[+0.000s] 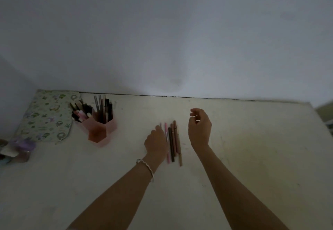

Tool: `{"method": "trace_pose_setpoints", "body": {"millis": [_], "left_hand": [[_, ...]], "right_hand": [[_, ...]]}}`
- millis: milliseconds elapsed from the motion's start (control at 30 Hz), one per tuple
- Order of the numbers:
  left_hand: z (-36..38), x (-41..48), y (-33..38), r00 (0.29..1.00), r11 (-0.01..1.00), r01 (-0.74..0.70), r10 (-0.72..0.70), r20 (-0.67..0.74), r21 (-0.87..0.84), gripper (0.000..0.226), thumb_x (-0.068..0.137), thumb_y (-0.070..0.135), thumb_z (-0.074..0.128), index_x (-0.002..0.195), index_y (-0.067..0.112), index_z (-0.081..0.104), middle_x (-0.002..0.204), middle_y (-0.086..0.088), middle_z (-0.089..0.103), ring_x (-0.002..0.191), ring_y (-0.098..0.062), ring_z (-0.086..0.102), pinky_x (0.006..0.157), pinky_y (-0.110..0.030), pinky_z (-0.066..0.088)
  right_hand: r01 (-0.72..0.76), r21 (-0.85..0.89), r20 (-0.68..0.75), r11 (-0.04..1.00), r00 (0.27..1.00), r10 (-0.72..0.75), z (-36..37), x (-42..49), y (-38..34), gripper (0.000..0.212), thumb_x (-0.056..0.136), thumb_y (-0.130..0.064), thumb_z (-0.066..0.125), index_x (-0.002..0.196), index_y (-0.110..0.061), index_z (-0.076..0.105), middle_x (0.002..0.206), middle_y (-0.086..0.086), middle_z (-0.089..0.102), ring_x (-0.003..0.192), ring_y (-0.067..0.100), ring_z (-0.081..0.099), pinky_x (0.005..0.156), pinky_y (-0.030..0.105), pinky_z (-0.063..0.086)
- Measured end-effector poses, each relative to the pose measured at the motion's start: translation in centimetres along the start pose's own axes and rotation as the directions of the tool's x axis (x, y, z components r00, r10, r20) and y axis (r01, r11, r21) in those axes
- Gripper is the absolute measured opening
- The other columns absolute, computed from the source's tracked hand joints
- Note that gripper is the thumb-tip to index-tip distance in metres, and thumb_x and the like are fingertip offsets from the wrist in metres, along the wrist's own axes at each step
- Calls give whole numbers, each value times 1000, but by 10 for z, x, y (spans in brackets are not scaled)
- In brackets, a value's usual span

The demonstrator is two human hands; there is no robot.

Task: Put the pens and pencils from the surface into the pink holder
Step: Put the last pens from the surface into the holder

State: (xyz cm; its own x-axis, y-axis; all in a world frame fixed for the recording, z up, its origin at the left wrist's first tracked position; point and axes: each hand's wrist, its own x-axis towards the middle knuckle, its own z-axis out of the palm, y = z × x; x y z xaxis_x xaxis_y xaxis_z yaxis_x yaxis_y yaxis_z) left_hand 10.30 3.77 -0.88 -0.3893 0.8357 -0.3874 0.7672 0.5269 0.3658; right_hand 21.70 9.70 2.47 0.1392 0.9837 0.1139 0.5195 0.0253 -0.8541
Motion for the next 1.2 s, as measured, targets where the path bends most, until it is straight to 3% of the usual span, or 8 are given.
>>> {"method": "trace_pose_setpoints", "body": {"millis": [133, 233, 367, 500, 600, 800, 1000, 1200], "left_hand": [[-8, 6, -3, 999, 988, -25, 29, -28, 152, 58, 94, 11, 56, 144, 7, 27, 124, -13, 55, 108, -27, 60, 88, -33, 52], [-29, 17, -8, 999, 995, -29, 27, 20, 96, 69, 92, 14, 57, 149, 7, 18, 125, -17, 53, 109, -31, 59, 86, -35, 51], [-62, 26, -8, 999, 993, -35, 38, 21, -110, 50, 85, 14, 58, 130, 5, 38, 113, -15, 55, 99, -32, 61, 74, -35, 49], [-80, 27, -11, 998, 969, -68, 61, -34, -238, 35, 82, 9, 58, 112, 8, 39, 91, -11, 57, 73, -25, 58, 60, -31, 45], [-85, 27, -15, 991, 946, -106, 74, -114, -307, 30, 83, 7, 54, 108, 11, 37, 80, -5, 52, 65, -23, 53, 57, -31, 43], [-85, 28, -19, 971, 890, -181, 94, -222, -418, 33, 88, 9, 54, 117, 12, 38, 91, -11, 65, 72, -26, 66, 61, -33, 53], [-99, 31, -31, 931, 812, -318, 171, -322, -489, 97, 83, -1, 63, 155, 28, 5, 85, -1, 61, 69, -14, 65, 58, -15, 51], [-159, 26, -68, 830, 806, -402, 121, -544, -434, 77, 83, 4, 64, 148, 25, 28, 88, 3, 61, 67, -10, 64, 61, -20, 54]], "right_hand": [[-29, -40, 44, 999, 999, 31, -1, -3, 11, 31, 87, 1, 50, 109, -17, 64, 95, -4, 66, 77, 8, 59, 66, 17, 45], [-74, -193, 169, 978, 980, 107, 4, 1, 18, 26, 90, -3, 50, 111, -10, 64, 98, 5, 68, 77, 16, 61, 70, 27, 49], [-119, -423, 355, 898, 891, 285, 15, 1, 26, 26, 88, -4, 53, 113, -5, 61, 110, 12, 65, 100, 27, 63, 80, 29, 47], [-68, -504, 394, 861, 869, 299, 30, -8, 26, 19, 92, -11, 50, 106, -3, 59, 108, 14, 64, 96, 30, 62, 80, 35, 49], [-80, -503, 376, 861, 876, 301, 37, -12, 25, 19, 95, -15, 48, 105, -3, 58, 106, 14, 63, 94, 30, 62, 82, 39, 53], [-131, -427, 380, 895, 872, 309, 49, -16, 20, 12, 91, -5, 50, 103, -5, 48, 98, 15, 62, 83, 29, 61, 70, 41, 54], [-117, -299, 381, 947, 895, 231, 48, -4, 6, 30, 90, -4, 57, 120, -5, 54, 106, 15, 66, 88, 25, 64, 75, 35, 55], [-12, -153, 359, 988, 931, 67, 57, 16, -49, 49, 87, -3, 59, 134, -12, 47, 87, 12, 68, 68, 19, 57, 64, 23, 42]]}}
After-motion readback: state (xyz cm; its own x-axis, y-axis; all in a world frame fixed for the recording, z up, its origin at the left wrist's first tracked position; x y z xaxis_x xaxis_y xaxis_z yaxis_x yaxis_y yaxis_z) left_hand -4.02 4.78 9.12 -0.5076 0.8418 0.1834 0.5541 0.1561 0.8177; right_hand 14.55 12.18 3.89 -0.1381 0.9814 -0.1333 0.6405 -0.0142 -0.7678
